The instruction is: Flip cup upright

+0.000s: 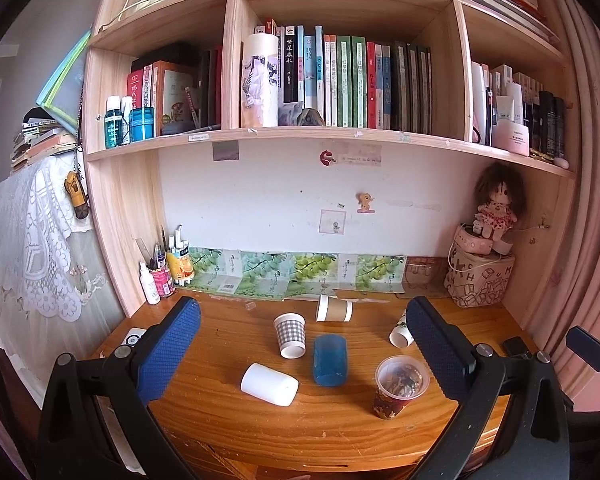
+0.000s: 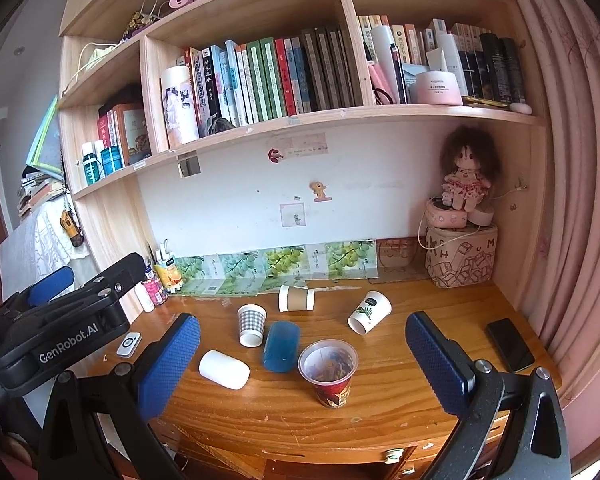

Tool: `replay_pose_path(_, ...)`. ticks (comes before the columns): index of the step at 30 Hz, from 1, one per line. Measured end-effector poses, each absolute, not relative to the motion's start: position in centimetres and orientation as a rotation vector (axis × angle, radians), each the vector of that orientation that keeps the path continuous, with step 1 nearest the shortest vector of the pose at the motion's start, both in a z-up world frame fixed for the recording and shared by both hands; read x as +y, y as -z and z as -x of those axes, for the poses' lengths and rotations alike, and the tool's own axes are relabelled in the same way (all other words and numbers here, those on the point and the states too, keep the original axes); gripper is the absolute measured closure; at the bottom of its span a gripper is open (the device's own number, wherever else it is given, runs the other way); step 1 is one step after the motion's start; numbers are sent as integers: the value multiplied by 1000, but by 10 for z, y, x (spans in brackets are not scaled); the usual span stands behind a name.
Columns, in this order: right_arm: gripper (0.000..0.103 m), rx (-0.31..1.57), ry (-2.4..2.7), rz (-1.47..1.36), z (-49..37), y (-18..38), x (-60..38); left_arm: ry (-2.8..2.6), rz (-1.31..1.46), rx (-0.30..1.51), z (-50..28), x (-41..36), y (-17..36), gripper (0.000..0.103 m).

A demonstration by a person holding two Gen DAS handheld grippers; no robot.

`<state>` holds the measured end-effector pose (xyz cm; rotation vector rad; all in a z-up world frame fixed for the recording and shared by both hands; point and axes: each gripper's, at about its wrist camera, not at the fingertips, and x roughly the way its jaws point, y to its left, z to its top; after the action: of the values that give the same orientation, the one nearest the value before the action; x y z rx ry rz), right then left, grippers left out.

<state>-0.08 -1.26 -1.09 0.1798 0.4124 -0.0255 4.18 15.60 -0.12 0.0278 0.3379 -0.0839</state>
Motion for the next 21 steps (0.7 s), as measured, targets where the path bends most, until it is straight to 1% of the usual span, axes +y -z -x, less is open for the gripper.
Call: replay_pose_path(21, 0, 462, -7, -163, -36, 16, 3, 73, 4, 366, -73, 174, 6, 0)
